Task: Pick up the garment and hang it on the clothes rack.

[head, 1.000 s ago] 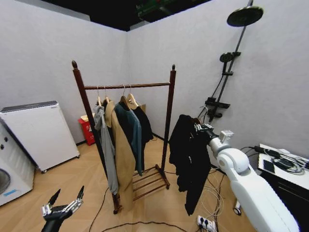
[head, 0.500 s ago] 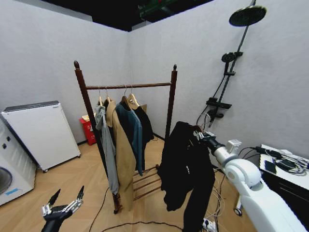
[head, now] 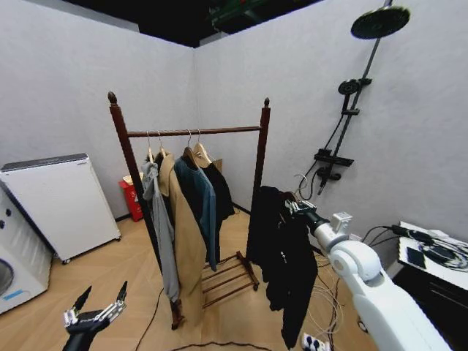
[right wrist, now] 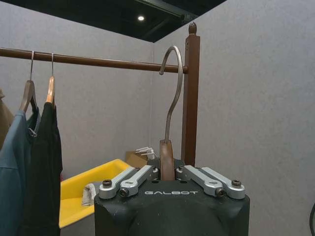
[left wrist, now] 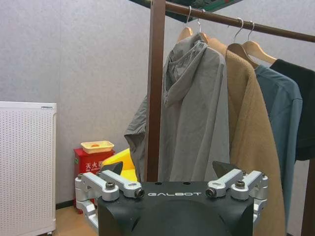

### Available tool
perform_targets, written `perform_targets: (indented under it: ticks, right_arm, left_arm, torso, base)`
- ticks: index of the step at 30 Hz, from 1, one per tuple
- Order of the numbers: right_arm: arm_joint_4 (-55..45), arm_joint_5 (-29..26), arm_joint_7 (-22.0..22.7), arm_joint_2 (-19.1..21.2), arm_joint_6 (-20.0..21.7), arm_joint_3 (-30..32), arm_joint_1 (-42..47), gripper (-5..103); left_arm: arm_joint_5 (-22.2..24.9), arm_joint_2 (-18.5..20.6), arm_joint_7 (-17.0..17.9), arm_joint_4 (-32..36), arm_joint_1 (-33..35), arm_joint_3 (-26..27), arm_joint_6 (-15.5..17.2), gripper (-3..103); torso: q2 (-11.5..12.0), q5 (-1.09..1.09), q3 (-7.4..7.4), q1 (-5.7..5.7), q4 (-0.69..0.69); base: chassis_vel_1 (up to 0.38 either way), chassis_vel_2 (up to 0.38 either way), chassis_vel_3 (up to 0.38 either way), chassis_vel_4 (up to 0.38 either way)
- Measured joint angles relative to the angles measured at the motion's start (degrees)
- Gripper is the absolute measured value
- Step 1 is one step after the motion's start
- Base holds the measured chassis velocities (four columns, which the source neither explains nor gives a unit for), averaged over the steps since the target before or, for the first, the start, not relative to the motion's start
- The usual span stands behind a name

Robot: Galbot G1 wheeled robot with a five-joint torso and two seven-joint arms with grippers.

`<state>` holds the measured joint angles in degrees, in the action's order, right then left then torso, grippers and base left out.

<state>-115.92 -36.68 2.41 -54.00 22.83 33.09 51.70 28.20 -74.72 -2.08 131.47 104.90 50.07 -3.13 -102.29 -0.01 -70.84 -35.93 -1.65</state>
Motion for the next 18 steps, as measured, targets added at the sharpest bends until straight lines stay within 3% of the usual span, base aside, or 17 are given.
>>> perform_targets:
  ticks: [7, 8, 18]
  right_arm:
    - [-0.1, 0.1, -0.2, -0.4, -0.6, -0.3, -0.1, 10]
    - [-0.4, 0.0, -0.3, -0.5, -0.7, -0.5, 0.0, 10]
    - [-1.3, 0.0, -1.1, -0.7, -0.9, -1.2, 0.6, 10]
  left_arm:
    - [0.0, 0.0, 0.0, 0.0, 0.0, 0.0, 0.0, 100]
    - [0.0, 0.0, 0.0, 0.0, 0.0, 0.0, 0.0, 100]
    - [0.0, 0.0, 0.0, 0.0, 0.0, 0.0, 0.0, 100]
  torso:
    - [0.0, 0.03, 0.0, -0.02, -0.02]
    - [0.0, 0.0, -0.02, -0.09, 0.03]
    - [0.0, 0.02, 0.01, 0.03, -0.01]
  base:
    - [-0.235, 0.222, 0.238, -0.225]
    - [-0.19, 0.211, 0.166, -0.166]
    - [-0.053, 0.066, 0.053, 0.003]
